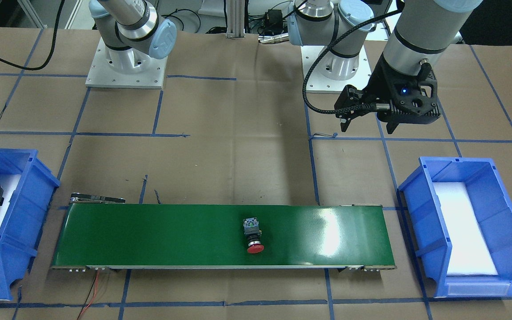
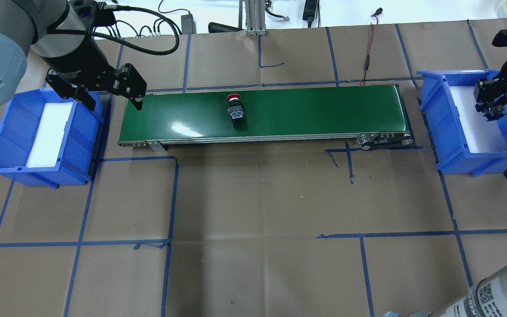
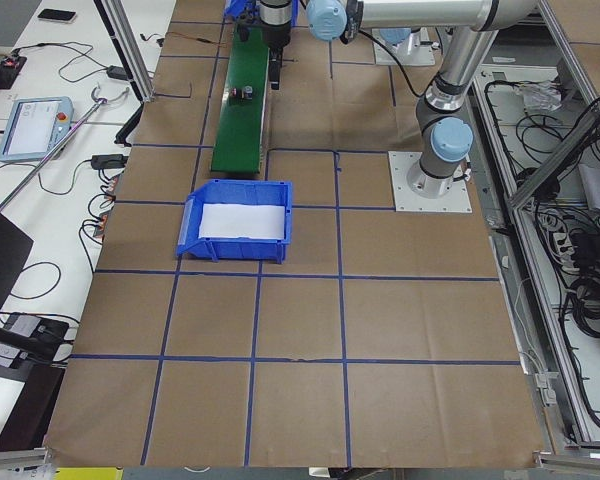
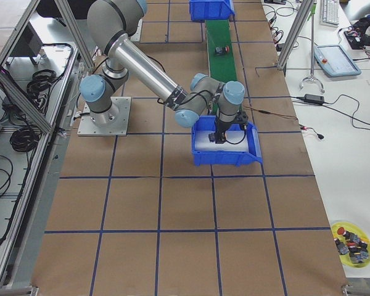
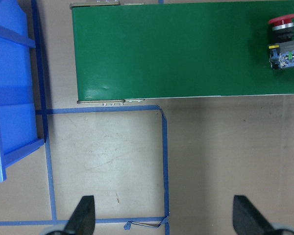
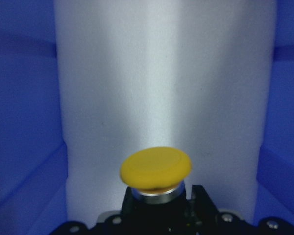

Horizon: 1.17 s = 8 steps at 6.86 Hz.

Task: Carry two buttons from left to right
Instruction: 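Lower the yellow button into the empty blue bin and open the right gripper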

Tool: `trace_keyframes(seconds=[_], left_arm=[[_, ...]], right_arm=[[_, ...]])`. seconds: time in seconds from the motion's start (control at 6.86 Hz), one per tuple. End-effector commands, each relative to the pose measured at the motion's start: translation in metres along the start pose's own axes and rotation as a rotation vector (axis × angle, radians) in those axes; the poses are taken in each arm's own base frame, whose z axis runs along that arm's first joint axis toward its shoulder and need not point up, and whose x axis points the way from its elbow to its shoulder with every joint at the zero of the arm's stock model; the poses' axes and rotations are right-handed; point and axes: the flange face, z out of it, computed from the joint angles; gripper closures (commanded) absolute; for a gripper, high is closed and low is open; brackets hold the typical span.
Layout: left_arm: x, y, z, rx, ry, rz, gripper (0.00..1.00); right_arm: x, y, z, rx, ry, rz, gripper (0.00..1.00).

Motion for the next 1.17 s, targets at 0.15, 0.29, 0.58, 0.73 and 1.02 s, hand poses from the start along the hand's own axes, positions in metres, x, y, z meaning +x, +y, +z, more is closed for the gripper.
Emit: trace_keyframes(seconds=[0.15,0.29,0.58,0.73,1.02], left_arm=[[0.0000,-0.0003,-0.0007,0.002,0.000,0.000,0.00],[0.0000,-0.0003,-0.0007,0.002,0.000,0.000,0.00],[0.0000,-0.0003,-0.0007,0.002,0.000,0.000,0.00],[0.0000,-0.0003,-0.0007,0.002,0.000,0.000,0.00],[0.0000,-0.0003,-0.0007,0.002,0.000,0.000,0.00]], right_arm=[[0.0115,0.0257,0.0324,-0.034,-0.016,0.022,0.96],[0.0083,0.0298,0.0338,-0.043,-0.014,0.022,0.96],[0.0054,0.0328,0.0365,-0.055,-0.018,0.029,0.94],[0.0045,0.0328,0.0367,-0.058,-0.018,0.027,0.82],[0.0038,0.0288,0.0301,-0.041,-0.023,0.028,0.11]])
